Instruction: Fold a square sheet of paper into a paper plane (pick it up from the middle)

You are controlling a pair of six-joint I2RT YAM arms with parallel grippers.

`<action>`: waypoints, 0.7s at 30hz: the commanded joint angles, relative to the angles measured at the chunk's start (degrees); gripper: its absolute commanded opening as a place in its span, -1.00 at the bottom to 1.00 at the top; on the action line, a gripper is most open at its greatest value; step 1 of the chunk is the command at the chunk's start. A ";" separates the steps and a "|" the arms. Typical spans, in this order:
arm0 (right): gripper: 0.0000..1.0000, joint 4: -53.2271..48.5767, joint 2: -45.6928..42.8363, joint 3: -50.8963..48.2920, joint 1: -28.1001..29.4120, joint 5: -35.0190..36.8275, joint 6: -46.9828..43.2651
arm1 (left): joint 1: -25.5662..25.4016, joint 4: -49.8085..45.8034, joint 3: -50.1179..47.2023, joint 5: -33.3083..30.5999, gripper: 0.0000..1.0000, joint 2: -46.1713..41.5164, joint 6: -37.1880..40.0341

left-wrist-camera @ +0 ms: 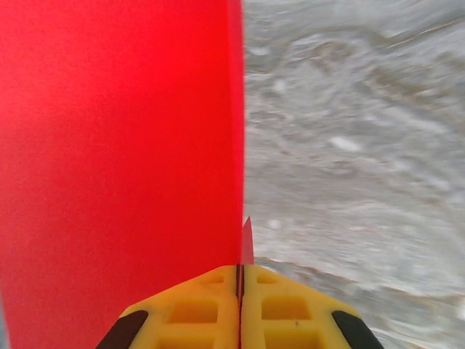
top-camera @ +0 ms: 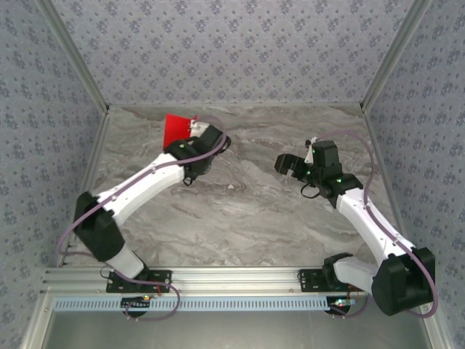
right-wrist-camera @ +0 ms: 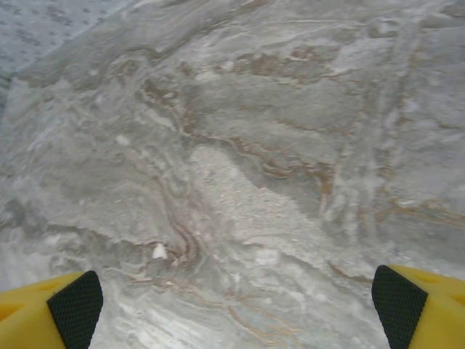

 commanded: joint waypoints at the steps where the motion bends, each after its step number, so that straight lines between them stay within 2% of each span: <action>1: 1.00 -3.24 -0.50 1.20 -1.19 5.55 0.04 | -1.81 -7.71 1.64 -15.09 -0.89 7.50 2.52; 11: 1.00 -1.21 3.69 0.36 -4.70 2.83 2.96 | -5.55 -5.13 4.16 -12.89 -0.90 22.59 1.58; 21: 1.00 -0.54 8.61 0.55 -5.21 1.22 3.23 | -5.70 -0.14 2.77 0.32 -0.86 24.84 -0.22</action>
